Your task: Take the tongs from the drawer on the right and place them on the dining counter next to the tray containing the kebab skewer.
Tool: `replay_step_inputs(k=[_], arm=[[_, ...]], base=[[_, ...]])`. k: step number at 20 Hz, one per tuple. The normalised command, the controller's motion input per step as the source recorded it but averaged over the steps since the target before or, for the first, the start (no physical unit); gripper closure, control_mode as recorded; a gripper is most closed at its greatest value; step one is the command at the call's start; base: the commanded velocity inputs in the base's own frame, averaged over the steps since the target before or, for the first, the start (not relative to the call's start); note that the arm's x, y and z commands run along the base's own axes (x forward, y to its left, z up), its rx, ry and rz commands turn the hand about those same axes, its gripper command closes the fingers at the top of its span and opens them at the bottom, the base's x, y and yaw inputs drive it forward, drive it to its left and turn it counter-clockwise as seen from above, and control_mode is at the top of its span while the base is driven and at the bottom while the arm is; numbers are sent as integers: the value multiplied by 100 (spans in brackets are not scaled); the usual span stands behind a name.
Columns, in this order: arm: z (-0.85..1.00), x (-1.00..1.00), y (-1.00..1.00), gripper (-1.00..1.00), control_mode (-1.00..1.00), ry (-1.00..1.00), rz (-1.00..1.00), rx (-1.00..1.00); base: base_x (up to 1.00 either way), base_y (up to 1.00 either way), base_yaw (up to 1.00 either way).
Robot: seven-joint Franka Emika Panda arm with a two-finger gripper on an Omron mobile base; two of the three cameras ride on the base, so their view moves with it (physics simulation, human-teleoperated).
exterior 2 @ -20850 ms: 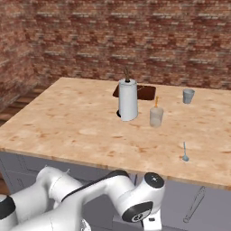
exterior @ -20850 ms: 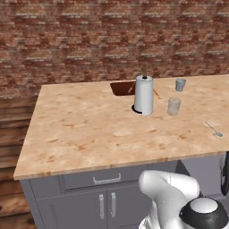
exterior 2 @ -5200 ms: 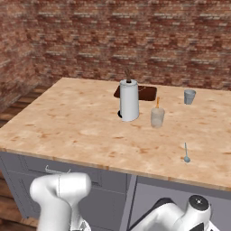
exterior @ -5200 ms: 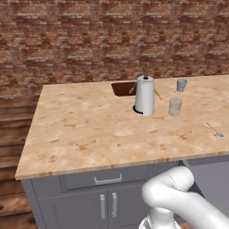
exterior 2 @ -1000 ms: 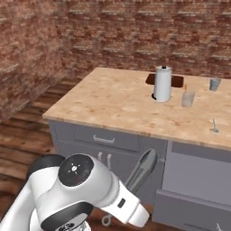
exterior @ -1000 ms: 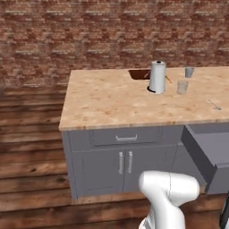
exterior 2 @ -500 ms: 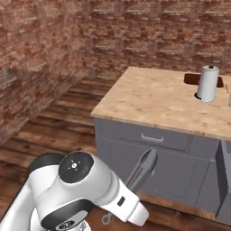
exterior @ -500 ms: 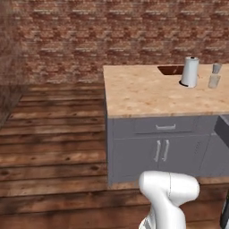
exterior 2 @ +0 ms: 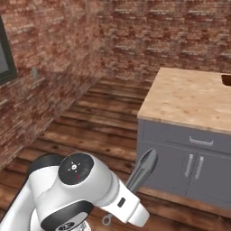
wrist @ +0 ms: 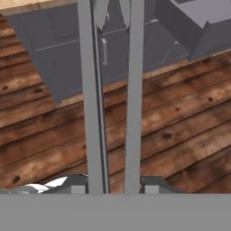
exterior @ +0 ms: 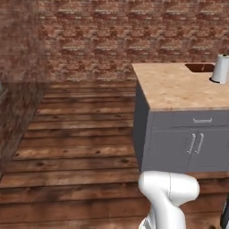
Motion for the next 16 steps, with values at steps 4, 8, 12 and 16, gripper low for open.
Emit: replay_step_inputs(k=[4,8,12,16], arm=[[0,0,0,100,100,0,0,0],[0,0,0,100,100,0,0,0],[0,0,0,100,100,0,0,0],[0,0,0,100,100,0,0,0]], base=[[18,100,3],[17,100,2],[14,100,1],[13,97,1]])
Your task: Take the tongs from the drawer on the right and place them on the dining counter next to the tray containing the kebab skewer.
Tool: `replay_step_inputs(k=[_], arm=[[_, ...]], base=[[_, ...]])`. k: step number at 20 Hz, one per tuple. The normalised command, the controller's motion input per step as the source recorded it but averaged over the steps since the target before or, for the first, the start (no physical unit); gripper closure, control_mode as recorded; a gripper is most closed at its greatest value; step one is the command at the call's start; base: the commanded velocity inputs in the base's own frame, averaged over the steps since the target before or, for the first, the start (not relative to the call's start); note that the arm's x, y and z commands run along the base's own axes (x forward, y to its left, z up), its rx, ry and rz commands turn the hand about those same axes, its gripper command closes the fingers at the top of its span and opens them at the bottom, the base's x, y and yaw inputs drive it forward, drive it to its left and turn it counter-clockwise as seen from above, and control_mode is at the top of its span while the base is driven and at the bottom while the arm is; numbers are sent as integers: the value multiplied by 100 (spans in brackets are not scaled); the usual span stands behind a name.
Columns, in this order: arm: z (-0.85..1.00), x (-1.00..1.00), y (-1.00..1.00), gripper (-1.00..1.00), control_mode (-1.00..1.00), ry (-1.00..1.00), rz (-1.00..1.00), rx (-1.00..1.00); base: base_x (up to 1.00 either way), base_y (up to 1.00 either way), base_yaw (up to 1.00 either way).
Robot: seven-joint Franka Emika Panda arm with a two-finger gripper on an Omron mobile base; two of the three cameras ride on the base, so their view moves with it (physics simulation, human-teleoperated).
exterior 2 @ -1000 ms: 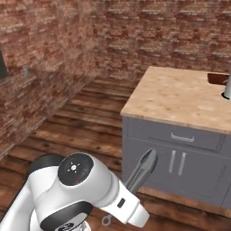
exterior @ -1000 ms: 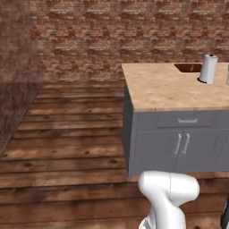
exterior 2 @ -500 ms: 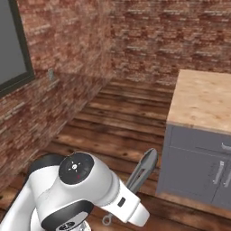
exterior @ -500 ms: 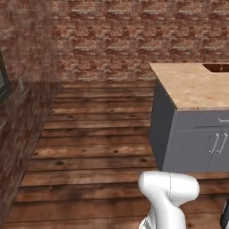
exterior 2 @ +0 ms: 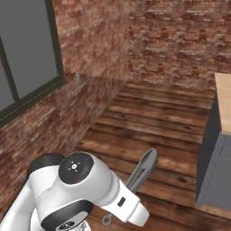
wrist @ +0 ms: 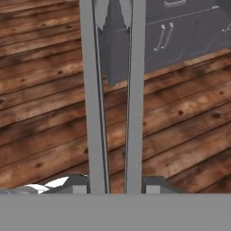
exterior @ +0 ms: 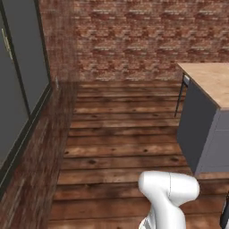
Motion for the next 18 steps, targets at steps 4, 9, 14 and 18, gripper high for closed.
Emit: replay_step_inputs(k=[4,9,14,18], arm=[[0,0,0,100,100,0,0,0],[0,0,0,100,100,0,0,0],[0,0,0,100,100,0,0,0],[0,0,0,100,100,0,0,0]], base=[[44,45,0],[57,35,0],[67,29,0],[70,55,0]])
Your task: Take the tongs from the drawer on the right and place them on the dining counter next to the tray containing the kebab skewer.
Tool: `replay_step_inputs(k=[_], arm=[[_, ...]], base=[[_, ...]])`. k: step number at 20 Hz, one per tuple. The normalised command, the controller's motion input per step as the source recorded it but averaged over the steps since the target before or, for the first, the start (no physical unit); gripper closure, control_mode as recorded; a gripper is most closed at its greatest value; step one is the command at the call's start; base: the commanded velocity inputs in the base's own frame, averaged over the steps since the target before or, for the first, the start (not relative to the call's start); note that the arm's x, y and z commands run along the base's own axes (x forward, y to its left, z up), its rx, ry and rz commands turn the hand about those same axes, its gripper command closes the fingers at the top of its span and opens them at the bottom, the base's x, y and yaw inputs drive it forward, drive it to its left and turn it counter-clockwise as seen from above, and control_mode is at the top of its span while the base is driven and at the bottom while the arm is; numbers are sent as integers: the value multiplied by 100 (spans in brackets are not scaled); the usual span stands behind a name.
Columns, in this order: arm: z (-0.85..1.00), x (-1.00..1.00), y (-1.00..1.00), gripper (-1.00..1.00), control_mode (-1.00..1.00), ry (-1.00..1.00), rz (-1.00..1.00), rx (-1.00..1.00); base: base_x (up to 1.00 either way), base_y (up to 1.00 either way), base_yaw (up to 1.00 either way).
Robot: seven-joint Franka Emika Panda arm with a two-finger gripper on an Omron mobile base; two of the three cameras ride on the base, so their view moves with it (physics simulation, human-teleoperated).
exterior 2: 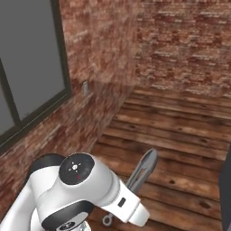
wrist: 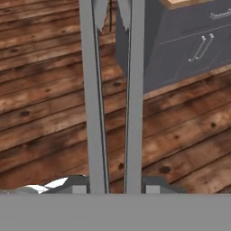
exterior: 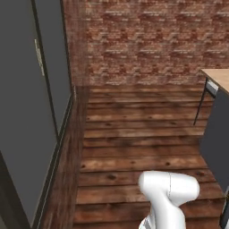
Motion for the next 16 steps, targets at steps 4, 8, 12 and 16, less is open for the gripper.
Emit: replay_step_inputs(k=[4,8,12,16], arm=[[0,0,0,100,100,0,0,0],[0,0,0,100,100,0,0,0],[0,0,0,100,100,0,0,0],[0,0,0,100,100,0,0,0]], base=[[82,54,0],[83,22,1],[93,-17,1],[100,-25,0]])
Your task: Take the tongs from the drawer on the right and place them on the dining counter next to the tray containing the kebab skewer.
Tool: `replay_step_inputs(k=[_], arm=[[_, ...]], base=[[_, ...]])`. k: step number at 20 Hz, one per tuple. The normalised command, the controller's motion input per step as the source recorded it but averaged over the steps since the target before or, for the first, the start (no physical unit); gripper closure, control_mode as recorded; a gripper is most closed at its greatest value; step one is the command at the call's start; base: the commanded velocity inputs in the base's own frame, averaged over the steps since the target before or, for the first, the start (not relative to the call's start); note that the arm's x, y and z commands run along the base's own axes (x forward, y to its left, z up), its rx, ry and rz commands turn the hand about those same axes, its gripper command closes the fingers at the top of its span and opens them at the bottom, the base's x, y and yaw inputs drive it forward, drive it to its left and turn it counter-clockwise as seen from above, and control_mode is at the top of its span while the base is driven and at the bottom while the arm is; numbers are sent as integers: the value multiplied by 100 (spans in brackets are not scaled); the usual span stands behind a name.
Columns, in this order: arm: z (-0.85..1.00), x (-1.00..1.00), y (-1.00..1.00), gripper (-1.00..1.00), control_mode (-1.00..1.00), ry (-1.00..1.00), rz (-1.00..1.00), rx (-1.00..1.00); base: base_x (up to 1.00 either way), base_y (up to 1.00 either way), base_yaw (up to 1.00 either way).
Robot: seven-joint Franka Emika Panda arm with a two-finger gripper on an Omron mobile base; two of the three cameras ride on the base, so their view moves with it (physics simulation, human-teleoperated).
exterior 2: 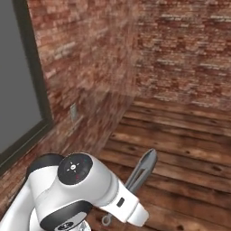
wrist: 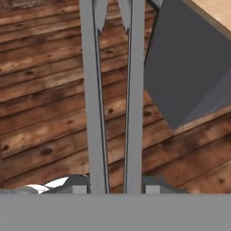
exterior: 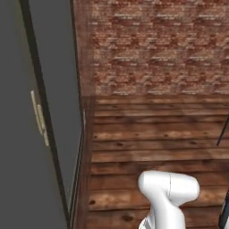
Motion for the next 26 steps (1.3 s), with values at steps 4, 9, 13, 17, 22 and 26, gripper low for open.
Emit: replay_step_inputs(k=[4,9,13,17,22,26], arm=[[0,0,0,100,100,0,0,0],[0,0,0,100,100,0,0,0],[0,0,0,100,100,0,0,0],[0,0,0,100,100,0,0,0],[0,0,0,100,100,0,0,0],[0,0,0,100,100,0,0,0]], base=[[100,-33,0],[98,-14,0],[97,0,0],[100,-3,0],[100,-12,0],[99,-11,0]])
